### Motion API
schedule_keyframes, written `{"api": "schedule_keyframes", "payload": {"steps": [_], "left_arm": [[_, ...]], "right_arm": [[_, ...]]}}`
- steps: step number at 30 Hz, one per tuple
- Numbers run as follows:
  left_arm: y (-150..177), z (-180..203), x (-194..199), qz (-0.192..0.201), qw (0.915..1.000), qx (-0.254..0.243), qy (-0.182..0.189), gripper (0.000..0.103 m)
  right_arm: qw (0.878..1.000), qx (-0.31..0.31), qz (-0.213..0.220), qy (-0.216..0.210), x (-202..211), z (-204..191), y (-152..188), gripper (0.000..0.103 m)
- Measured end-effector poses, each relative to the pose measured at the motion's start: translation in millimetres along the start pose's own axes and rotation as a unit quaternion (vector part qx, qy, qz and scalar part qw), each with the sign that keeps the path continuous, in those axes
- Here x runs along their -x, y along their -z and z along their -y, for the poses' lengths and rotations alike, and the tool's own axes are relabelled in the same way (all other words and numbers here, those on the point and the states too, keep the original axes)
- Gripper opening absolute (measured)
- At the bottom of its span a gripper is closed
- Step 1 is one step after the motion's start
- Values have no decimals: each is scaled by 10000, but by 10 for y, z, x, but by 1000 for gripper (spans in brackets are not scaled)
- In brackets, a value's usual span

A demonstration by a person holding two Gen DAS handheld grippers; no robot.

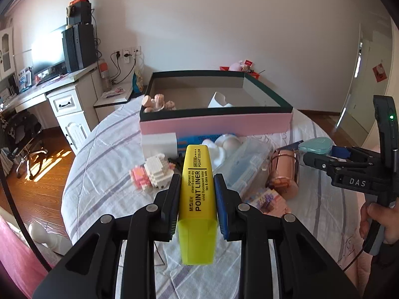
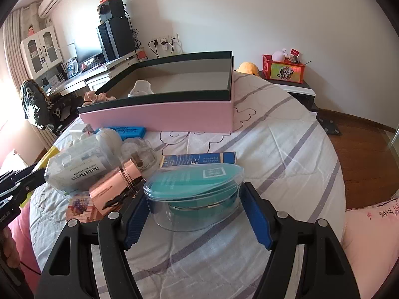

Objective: Organize rigid objects
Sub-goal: 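Lower the highlighter with the left gripper while the right lowers the teal container into the box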

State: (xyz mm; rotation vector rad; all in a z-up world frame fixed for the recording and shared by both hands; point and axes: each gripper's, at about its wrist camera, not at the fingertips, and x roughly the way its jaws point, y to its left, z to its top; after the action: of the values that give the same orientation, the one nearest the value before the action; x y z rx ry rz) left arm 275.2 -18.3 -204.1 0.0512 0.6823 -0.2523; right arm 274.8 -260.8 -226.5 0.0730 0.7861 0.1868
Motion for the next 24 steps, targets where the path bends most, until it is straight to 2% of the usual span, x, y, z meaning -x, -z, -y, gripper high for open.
{"api": "schedule_keyframes", "payload": {"steps": [8, 10, 12, 15, 18, 24], "left_arm": [[-395, -24, -9, 216, 9987, -2, 460, 26], [-594, -29, -62, 290, 9983, -86, 496, 26], [-817, -31, -191, 304, 9986, -222, 379, 26], [-1155, -89, -513, 97, 9989, -266, 383, 26], [-1414, -133, -888, -155, 9991, -339, 214, 26], [-1598, -216, -1613, -896, 9955, -244, 211, 26]], "right_arm": [[9990, 290, 309, -129, 172, -147, -332, 73], [9984, 364, 386, -172, 162, -184, -481, 73], [9978, 463, 446, -188, 106, -217, -671, 73], [9971, 583, 466, -158, -37, -275, -945, 73], [9969, 644, 443, -131, -260, -318, -1224, 73], [9977, 668, -87, -27, -967, -323, -1571, 73]]}}
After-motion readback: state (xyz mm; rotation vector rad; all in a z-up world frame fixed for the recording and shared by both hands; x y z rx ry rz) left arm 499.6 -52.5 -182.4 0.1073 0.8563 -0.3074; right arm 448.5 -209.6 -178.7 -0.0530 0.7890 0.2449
